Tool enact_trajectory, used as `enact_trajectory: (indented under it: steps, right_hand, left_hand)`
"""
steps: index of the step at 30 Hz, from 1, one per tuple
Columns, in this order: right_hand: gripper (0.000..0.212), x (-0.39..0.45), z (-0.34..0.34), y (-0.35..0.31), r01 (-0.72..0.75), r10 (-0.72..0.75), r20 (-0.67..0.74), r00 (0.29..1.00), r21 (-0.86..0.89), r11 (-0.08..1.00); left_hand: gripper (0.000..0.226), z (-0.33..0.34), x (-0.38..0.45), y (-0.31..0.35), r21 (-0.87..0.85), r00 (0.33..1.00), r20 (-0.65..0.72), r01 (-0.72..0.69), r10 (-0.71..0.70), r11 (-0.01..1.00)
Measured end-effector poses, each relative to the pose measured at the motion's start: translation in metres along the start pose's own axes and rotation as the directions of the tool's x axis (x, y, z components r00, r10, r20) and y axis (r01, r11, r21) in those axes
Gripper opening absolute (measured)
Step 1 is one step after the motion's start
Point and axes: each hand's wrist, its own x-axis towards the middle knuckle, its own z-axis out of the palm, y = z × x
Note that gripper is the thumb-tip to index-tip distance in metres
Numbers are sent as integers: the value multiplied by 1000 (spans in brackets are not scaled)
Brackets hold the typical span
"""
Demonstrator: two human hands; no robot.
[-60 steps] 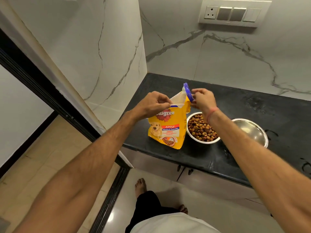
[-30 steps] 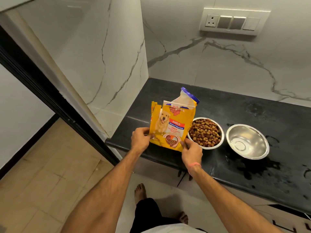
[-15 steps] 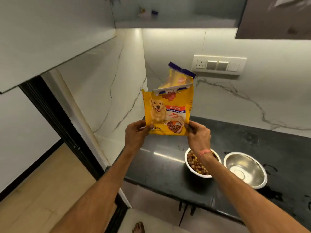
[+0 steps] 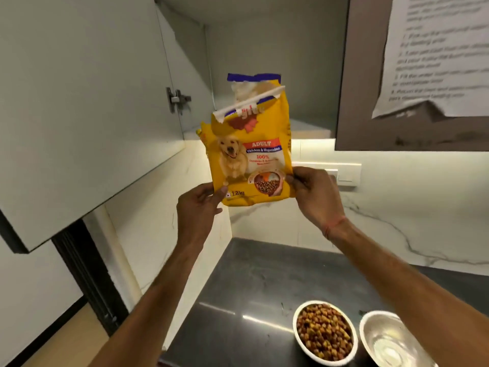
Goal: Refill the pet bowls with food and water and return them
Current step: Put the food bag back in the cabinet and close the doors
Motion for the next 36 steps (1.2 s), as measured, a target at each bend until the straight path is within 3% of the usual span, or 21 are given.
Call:
enact_trajectory:
  steps: [4,10,17,21,25,30,36]
  right_hand:
    - [23,51,-24,-29,14,-12,-30,999,64,998]
    - [21,116,-42,-43,21,-21,-33,999,18,1000]
    - [27,160,-31,-33,-103,104,-47,993,32,994]
    - [25,177,-20,-23,-138,136,-67,988,-20,990]
    - [26,191,-11,-15,-175,173,-64,983,-18,984]
    - [22,205,-2,-11,-161,150,-78,986,-166,973]
    - [24,216,2,-5,-206,195,-111,975,-101,973]
  left_hand:
    - [25,11,39,44,-27,997,-23,-75,74,997]
    - [27,29,95,84,-52,995,56,-80,83,995]
    - [6,61,152,85,13,998,20,-62,61,998]
    - [6,75,179,79,40,998,9,-61,60,997]
    - [27,87,195,76,140,997,-20,-73,77,987]
    - [36,95,208,70,397,977,-32,-180,210,900]
    - [44,98,219,67,390,978,-36,-174,204,904]
